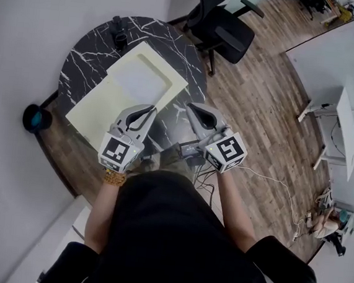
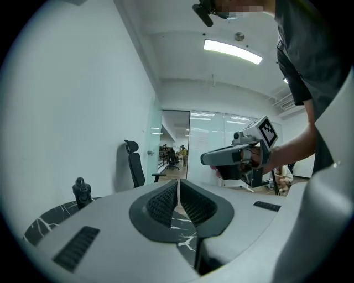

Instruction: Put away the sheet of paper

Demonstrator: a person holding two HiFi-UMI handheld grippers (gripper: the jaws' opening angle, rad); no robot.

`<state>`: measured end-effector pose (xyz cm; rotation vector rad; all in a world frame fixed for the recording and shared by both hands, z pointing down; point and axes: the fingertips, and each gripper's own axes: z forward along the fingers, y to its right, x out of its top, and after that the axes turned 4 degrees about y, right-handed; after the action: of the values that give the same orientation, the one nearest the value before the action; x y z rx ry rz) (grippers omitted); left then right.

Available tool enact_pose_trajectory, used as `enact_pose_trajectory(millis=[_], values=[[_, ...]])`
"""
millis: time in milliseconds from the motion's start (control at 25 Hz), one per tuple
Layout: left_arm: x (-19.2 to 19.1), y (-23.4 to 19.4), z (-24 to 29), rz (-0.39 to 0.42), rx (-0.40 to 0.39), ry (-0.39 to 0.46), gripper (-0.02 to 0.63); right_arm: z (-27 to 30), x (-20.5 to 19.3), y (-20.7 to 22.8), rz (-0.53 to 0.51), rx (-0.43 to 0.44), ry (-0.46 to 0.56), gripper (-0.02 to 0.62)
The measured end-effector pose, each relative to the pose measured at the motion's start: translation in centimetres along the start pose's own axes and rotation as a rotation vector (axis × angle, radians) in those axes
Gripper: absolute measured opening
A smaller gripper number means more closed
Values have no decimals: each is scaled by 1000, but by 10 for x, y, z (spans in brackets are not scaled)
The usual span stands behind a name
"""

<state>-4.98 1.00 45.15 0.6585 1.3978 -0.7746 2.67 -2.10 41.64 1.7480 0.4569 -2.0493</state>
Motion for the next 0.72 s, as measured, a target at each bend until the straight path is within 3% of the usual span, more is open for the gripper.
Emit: enact_pose_trajectory(millis=[120, 280, 440, 720], values=[[18, 8, -2, -10, 61, 42, 29, -2, 8, -1, -41, -13, 22, -2], [36, 9, -7, 67, 75, 100, 29, -6, 19, -1, -66, -32, 58, -2], [64, 8, -14, 55, 113, 134, 28, -11, 38, -4, -79, -51, 81, -2], [106, 12, -15, 113, 97, 183, 20, -11, 76, -12, -134, -59, 130, -2]])
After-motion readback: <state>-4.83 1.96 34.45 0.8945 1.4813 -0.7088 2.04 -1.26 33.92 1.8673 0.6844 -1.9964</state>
